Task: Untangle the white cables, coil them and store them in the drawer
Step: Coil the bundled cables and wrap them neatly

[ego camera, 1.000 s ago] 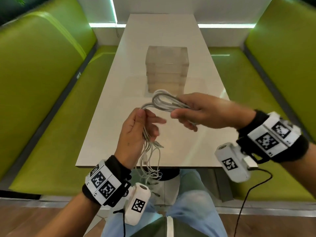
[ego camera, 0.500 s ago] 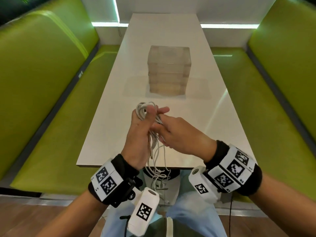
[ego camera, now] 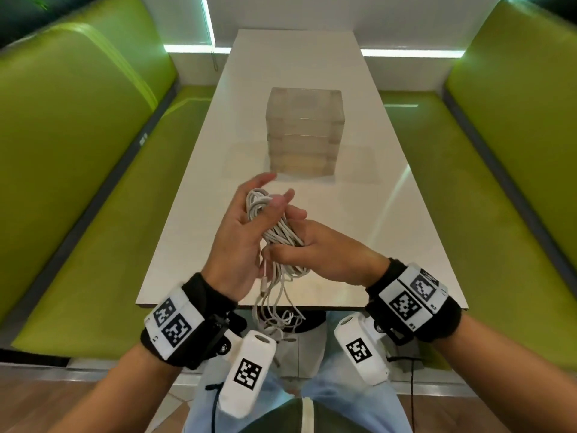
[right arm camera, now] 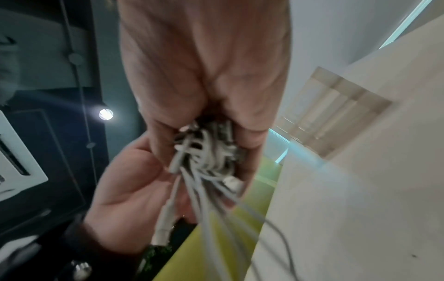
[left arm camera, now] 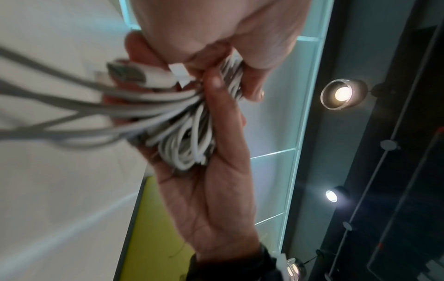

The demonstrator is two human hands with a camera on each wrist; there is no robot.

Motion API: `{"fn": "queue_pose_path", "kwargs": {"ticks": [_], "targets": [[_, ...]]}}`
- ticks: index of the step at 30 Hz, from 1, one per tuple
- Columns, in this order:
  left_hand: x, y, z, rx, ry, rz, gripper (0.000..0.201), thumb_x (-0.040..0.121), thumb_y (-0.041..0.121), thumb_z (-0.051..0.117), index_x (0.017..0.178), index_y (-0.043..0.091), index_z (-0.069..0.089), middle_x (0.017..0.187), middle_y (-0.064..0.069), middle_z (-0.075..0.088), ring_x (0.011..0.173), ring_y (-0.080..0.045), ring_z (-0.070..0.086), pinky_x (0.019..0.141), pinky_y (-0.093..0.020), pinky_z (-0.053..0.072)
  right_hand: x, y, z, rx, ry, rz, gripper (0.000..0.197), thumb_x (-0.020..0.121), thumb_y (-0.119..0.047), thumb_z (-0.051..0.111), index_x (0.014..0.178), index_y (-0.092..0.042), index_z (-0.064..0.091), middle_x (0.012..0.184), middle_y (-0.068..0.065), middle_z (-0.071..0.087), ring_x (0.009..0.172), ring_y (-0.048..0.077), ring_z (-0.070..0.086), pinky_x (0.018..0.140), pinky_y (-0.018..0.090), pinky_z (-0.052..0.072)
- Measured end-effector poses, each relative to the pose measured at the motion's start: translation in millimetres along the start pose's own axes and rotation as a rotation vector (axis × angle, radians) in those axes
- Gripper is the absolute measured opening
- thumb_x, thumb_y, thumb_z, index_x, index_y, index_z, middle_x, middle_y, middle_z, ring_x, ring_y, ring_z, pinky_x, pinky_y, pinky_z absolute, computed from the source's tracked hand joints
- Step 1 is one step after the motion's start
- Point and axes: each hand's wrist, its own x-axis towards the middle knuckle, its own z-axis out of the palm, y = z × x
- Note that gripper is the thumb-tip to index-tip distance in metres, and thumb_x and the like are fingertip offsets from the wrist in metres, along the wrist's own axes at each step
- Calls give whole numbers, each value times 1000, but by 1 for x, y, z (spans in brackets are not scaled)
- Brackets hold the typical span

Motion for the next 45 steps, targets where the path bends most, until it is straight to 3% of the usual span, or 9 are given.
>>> {"fn": "queue_pose_path", "kwargs": {"ticks": [6,11,17,25,31,34,38,41,45], "targets": [[0,11,-6,94,-51,2,29,77,38,66,97,18,56,68,-7,55,84,-23,68,64,-39,57,3,1,-2,94,-100,27,27,93,-18,56,73,-1,59,70,9,61,78,29,58,80,40,44],[0,5,-3,129,-36,30,31,70,44,64,81,17,54,64,-14,54,67,-22,68,72,-28,56,0,7,-4,340,-261,70,16,89,-2,57,103,-1,50,93,16,68,87,31,62,87,43,48],[4,8,-2,188,73,70,26,92,34,56,80,11,61,56,-4,63,69,-16,69,88,-47,43,-2,6,6,470,-225,14,6,94,-10,50,93,-6,55,55,2,45,49,17,48,57,33,52],[2,3,-2,255,10,119,28,97,23,48,75,6,51,52,-14,63,58,-29,68,85,-27,52,-6,15,17,511,-111,22,20,96,-20,48,77,-12,52,51,2,40,42,15,41,50,29,47],[0,-5,-21,229,-243,7,77,73,59,63,132,14,41,109,-8,71,102,-25,67,82,-34,55,-9,13,9,372,4,-39,30,96,-19,45,73,-2,51,50,-3,49,46,16,48,57,35,47],[-9,-24,-26,357,-329,-82,95,69,56,68,144,19,23,97,3,71,90,-13,69,83,-25,52,-6,0,-6,378,105,-111,38,98,-23,44,68,-1,51,55,0,52,52,16,53,58,29,46],[-15,-38,-13,506,-303,-71,37,97,33,44,111,2,56,62,6,63,70,-17,66,73,-24,50,-2,-13,-22,550,213,-154,23,96,-24,45,78,-10,48,63,2,52,64,20,59,52,32,41],[-12,-40,-8,408,-221,-48,32,93,34,40,72,13,54,47,12,36,42,-9,35,46,-19,32,1,-16,-22,642,246,-188,16,94,-23,46,84,-11,45,57,-2,45,55,15,51,57,31,47],[-15,-42,-8,235,-291,-146,40,86,51,50,63,19,53,47,9,28,41,-8,24,44,-20,25,0,-19,-19,688,248,-203,14,95,-23,47,85,-13,44,53,-4,41,49,12,45,57,29,46]]}}
